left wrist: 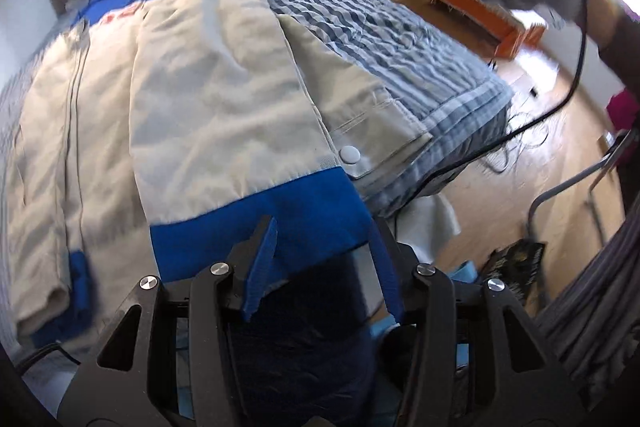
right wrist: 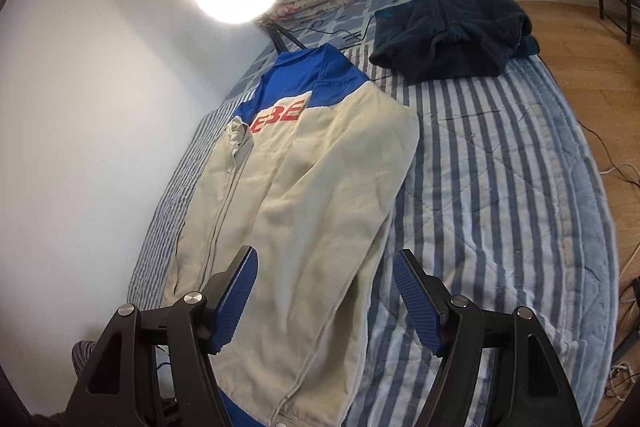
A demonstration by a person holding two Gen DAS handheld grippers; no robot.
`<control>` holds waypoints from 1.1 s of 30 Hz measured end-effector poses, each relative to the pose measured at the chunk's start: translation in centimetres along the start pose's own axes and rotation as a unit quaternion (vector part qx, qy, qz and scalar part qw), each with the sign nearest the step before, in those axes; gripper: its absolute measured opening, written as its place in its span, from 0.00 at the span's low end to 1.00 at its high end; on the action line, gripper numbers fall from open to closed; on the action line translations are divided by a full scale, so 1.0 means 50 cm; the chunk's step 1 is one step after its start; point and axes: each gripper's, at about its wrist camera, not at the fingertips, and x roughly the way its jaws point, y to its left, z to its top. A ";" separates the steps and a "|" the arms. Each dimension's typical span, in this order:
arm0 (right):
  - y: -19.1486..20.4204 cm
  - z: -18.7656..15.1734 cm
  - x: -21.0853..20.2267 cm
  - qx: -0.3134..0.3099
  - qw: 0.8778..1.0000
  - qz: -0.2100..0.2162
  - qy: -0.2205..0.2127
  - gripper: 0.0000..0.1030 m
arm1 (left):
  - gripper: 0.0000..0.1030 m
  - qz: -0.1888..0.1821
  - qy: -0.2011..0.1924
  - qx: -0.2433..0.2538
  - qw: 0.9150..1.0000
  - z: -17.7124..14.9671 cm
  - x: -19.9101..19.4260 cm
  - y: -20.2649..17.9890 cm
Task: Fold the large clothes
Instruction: 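Lower the cuff with the left tool while the right tool reaches the jacket side edge, then grasp the jacket side edge with the right tool while the left tool holds the cuff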
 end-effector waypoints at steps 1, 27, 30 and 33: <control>0.000 0.004 0.011 0.000 1.000 -0.003 0.002 0.72 | 0.47 0.000 0.001 0.001 1.000 0.000 0.003 0.000; -0.198 0.159 0.328 0.143 0.989 0.001 0.022 0.44 | 0.04 -0.012 0.041 -0.107 0.993 0.154 0.146 0.064; -0.195 0.166 0.332 0.138 0.990 0.004 0.020 0.15 | 0.01 -0.060 0.036 -0.145 0.987 0.152 0.129 0.091; -0.166 0.179 0.317 0.100 0.995 -0.009 0.007 0.03 | 0.00 -0.096 0.020 -0.171 0.980 0.156 0.102 0.104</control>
